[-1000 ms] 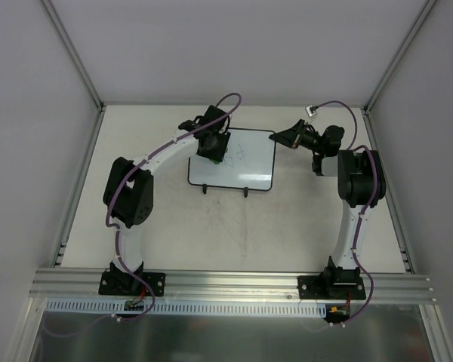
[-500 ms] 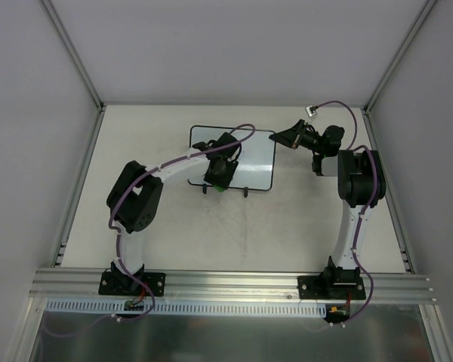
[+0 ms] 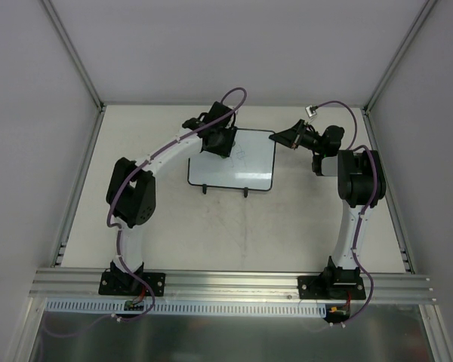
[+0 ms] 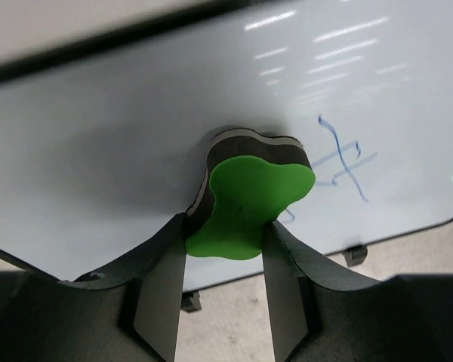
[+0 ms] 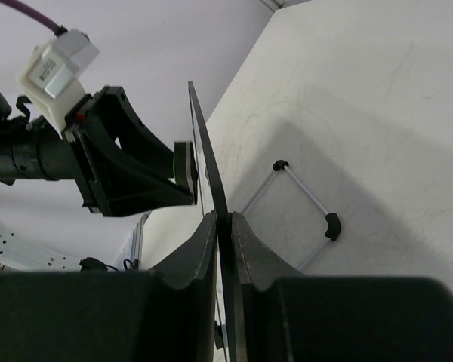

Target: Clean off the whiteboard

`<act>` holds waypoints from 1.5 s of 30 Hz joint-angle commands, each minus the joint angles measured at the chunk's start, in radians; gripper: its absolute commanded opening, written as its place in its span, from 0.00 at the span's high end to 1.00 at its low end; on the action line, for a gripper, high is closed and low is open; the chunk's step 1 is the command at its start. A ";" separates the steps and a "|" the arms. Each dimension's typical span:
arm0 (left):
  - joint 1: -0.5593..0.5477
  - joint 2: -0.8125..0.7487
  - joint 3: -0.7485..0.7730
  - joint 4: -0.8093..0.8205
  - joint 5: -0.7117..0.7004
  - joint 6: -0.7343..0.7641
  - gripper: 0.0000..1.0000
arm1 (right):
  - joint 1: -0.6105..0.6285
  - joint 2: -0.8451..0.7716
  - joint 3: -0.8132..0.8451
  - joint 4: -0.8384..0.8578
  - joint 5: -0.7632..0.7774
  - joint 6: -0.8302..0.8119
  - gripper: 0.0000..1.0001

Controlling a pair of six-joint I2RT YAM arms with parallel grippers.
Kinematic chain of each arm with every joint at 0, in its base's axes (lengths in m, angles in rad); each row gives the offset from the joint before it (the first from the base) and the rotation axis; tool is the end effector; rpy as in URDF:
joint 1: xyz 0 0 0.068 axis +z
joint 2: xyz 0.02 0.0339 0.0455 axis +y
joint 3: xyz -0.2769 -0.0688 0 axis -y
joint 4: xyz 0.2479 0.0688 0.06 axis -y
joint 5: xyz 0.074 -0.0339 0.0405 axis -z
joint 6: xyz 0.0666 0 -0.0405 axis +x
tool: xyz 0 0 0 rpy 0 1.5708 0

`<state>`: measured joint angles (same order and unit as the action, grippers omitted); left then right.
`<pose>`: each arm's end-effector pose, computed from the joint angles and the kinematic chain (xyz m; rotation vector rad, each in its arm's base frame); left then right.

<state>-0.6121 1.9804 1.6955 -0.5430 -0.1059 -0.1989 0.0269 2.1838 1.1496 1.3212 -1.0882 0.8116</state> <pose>0.3968 -0.2700 0.2521 0.4452 2.3663 -0.2527 0.4565 0.0713 0.1873 -0.4529 1.5283 1.3594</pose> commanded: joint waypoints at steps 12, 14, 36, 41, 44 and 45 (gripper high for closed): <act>0.017 0.110 0.089 -0.026 0.038 0.018 1.00 | 0.001 -0.010 -0.002 0.170 -0.019 0.009 1.00; 0.009 0.101 0.069 -0.025 0.040 0.013 1.00 | 0.001 -0.010 -0.004 0.170 -0.019 0.011 1.00; -0.114 0.051 -0.068 0.011 -0.028 -0.037 1.00 | 0.005 -0.006 0.002 0.171 -0.021 0.014 1.00; -0.055 0.067 0.006 0.009 -0.031 -0.007 1.00 | 0.004 -0.009 -0.002 0.174 -0.021 0.015 1.00; -0.032 0.072 0.029 0.006 -0.029 0.004 1.00 | 0.005 -0.009 -0.001 0.176 -0.021 0.015 1.00; -0.017 0.074 0.035 0.005 -0.028 0.007 1.00 | 0.004 -0.009 -0.001 0.174 -0.021 0.015 1.00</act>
<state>-0.6743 2.0384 1.6897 -0.5564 -0.0879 -0.2211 0.0269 2.1838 1.1496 1.3209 -1.0893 0.8120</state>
